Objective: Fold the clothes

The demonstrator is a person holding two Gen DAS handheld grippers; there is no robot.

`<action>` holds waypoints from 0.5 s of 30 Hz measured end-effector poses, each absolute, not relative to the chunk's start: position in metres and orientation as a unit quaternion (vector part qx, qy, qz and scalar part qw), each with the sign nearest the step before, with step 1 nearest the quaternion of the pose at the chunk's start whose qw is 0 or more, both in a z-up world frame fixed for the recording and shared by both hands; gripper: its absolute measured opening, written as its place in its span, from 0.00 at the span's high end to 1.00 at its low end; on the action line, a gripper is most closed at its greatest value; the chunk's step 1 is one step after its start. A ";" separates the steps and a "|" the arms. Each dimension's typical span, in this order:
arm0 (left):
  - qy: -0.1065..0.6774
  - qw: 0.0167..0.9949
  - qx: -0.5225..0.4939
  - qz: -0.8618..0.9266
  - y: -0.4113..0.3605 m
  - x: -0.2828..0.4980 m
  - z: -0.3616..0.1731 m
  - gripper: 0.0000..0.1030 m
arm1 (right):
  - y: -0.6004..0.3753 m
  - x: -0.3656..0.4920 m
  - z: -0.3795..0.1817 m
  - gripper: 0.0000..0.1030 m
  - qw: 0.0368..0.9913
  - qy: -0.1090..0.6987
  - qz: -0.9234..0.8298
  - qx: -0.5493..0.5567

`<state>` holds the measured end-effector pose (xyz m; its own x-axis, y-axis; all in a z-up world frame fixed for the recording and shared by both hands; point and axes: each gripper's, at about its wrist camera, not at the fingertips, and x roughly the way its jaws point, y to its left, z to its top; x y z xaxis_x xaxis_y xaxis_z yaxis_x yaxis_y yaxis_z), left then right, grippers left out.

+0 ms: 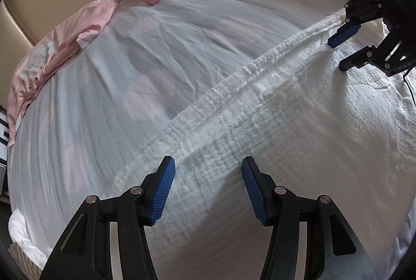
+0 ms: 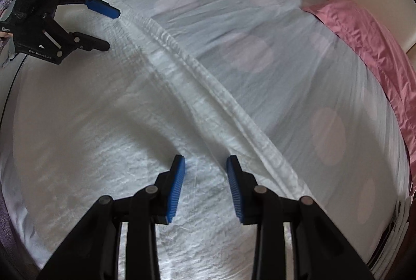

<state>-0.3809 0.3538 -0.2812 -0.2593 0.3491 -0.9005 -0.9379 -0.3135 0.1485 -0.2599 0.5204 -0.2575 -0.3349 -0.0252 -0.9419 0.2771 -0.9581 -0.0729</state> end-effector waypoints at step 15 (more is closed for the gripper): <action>0.328 0.425 -0.392 0.747 0.360 -0.375 -0.252 0.94 | 0.510 -0.251 -0.227 0.99 0.070 0.102 -0.837 0.533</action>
